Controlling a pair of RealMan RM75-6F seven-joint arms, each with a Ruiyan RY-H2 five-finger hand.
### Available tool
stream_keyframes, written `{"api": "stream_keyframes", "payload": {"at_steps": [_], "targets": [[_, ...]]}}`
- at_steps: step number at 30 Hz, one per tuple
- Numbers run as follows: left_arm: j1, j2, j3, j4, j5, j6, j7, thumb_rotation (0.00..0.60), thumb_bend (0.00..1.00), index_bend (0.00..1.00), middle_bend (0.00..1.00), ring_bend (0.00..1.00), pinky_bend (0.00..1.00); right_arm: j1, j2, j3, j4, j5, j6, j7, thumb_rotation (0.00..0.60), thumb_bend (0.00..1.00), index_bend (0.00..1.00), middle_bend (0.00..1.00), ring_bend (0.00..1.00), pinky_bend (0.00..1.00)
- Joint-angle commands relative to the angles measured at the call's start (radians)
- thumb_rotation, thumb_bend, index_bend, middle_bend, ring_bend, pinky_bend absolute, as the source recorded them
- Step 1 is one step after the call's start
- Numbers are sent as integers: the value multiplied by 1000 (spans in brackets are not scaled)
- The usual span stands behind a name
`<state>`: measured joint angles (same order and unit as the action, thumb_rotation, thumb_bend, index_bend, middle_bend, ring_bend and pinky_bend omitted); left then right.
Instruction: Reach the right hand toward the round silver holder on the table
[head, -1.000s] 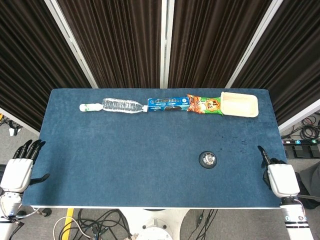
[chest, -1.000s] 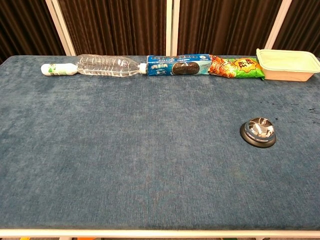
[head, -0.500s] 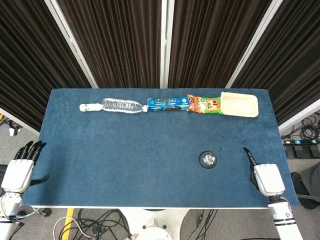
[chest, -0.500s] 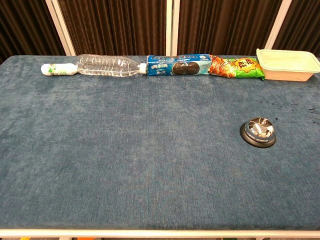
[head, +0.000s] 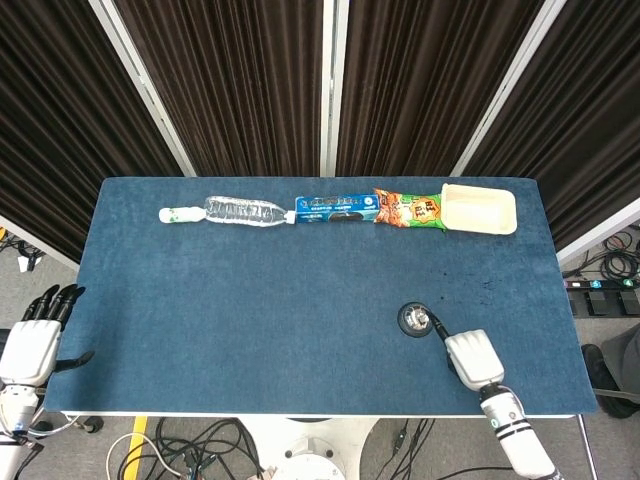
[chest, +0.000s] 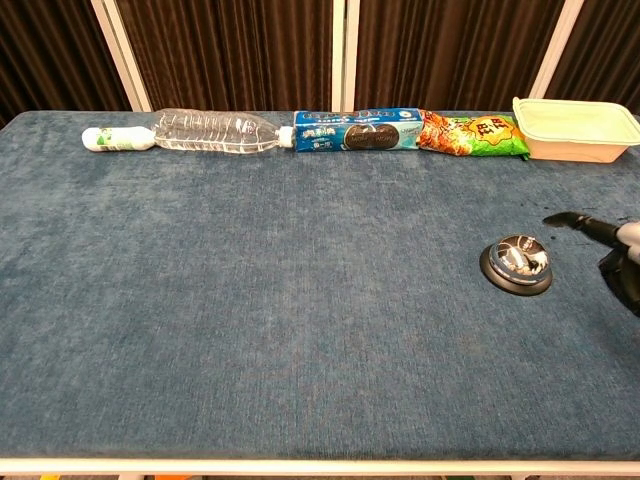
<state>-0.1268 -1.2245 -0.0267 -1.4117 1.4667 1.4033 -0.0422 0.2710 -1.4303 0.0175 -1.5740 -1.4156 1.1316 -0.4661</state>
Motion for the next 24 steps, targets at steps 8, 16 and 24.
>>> {"api": "stream_keyframes", "payload": {"at_steps": [8, 16, 24], "targets": [[4, 2, -1, 7, 3, 7, -20, 600, 0, 89, 67, 0, 140, 21, -39, -1, -9, 63, -17, -78, 600, 1000, 0, 940, 897, 886], [2, -1, 0, 14, 6, 5, -26, 600, 0, 89, 67, 0, 140, 23, -46, 3, -7, 94, 0, -110, 600, 1000, 0, 942, 897, 886], [1, -3, -1, 25, 4, 0, -36, 600, 0, 89, 67, 0, 140, 36, -54, 1, -1, 132, -14, -136, 600, 1000, 0, 942, 897, 886]]}}
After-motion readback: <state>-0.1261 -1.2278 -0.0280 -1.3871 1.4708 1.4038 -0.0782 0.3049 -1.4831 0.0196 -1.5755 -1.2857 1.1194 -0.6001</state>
